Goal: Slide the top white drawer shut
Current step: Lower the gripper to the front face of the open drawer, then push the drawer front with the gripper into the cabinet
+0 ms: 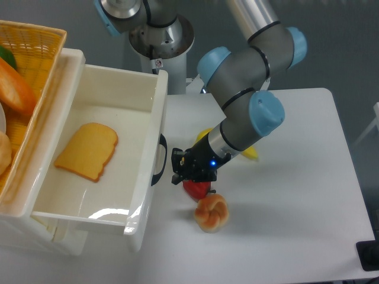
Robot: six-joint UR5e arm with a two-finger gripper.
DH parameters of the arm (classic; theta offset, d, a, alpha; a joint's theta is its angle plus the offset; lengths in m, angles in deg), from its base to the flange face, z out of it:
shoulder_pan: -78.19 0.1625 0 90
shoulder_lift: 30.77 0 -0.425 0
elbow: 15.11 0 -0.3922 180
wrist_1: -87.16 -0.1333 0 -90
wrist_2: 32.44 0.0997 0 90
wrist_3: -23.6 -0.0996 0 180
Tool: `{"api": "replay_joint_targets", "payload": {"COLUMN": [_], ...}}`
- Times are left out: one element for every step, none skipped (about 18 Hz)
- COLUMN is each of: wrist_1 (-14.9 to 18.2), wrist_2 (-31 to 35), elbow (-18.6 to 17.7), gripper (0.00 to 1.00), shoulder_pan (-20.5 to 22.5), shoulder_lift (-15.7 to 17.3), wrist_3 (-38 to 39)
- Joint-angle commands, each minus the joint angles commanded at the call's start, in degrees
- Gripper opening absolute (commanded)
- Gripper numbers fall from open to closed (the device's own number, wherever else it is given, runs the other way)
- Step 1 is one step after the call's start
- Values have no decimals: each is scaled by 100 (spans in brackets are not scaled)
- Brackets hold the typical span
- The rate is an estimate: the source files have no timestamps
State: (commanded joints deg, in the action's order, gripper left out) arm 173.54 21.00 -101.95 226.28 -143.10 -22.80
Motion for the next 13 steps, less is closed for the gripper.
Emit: {"api": "replay_joint_targets", "payload": {"wrist_1": [62, 97, 141, 194, 238, 273, 325, 369, 379, 379, 379, 387, 414], "wrist_2": [-18, -35, -36, -53, -62, -62, -53, -53, -53, -44, -44, -36, -36], "elbow": [0, 0, 0, 0, 0, 0, 0, -9, -17, -26, -26, -35, -35], "gripper": [0, 0, 0, 0, 0, 0, 0, 0, 0, 0, 0, 0, 0], "shoulder_pan": [0, 0, 0, -9, -9, -26, -52, -70, -88, -114, -140, -149, -158], "shoulder_lift": [53, 79, 106, 115, 141, 176, 211, 229, 238, 238, 255, 308, 317], "wrist_3": [0, 0, 0, 0, 0, 0, 0, 0, 0, 0, 9, 9, 9]}}
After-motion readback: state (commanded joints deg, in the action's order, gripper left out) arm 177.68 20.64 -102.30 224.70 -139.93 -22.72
